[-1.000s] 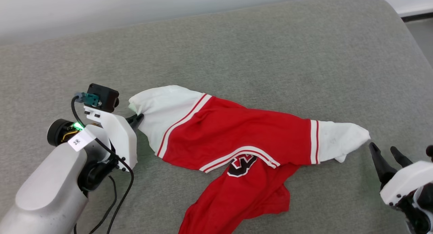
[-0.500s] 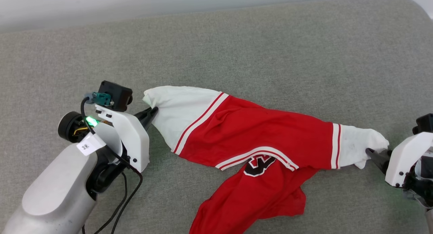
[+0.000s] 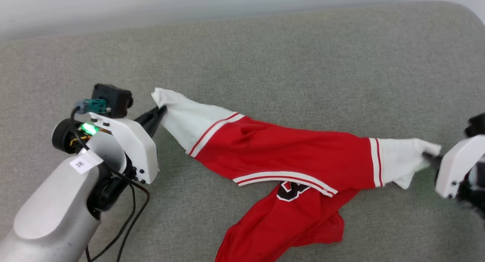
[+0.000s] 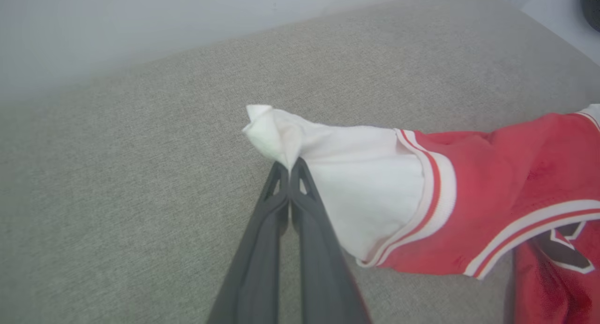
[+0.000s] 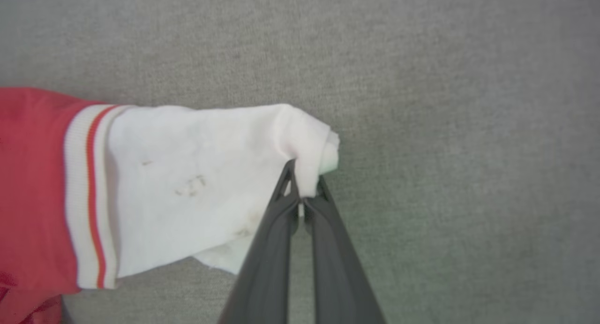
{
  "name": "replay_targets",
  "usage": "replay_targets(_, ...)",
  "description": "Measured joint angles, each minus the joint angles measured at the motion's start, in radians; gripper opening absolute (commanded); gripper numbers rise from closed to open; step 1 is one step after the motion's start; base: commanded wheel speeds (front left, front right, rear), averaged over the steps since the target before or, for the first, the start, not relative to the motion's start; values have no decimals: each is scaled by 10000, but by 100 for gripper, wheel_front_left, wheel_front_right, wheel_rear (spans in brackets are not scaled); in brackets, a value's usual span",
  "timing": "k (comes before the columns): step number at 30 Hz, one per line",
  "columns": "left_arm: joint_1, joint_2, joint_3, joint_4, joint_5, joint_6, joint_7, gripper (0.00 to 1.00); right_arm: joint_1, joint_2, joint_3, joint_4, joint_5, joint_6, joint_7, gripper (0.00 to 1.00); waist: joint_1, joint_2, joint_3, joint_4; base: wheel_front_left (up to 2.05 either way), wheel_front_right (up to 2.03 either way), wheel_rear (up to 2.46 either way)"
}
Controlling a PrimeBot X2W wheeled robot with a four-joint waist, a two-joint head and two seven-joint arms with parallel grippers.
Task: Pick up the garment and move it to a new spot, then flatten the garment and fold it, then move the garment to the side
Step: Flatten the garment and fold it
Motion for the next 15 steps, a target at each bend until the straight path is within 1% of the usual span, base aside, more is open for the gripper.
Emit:
replay_targets(3,-15,56,174,-25,59,159,-244,0,-174,-324,-155,-786,-86,0,27,0,0,0,-236,17,0,0,0)
replay_targets(9,-534,8,617,63,59,506,-541,0,-493,-552,-612,-2155,-525,0,326,0,0,0,-697,104,0,0,0)
replay_targets(15,-1873,-192,972,940,199,627,-855,0,-1444,-533,-861,-2568,-1106,2,623,0,0,0,-938,281,0,0,0)
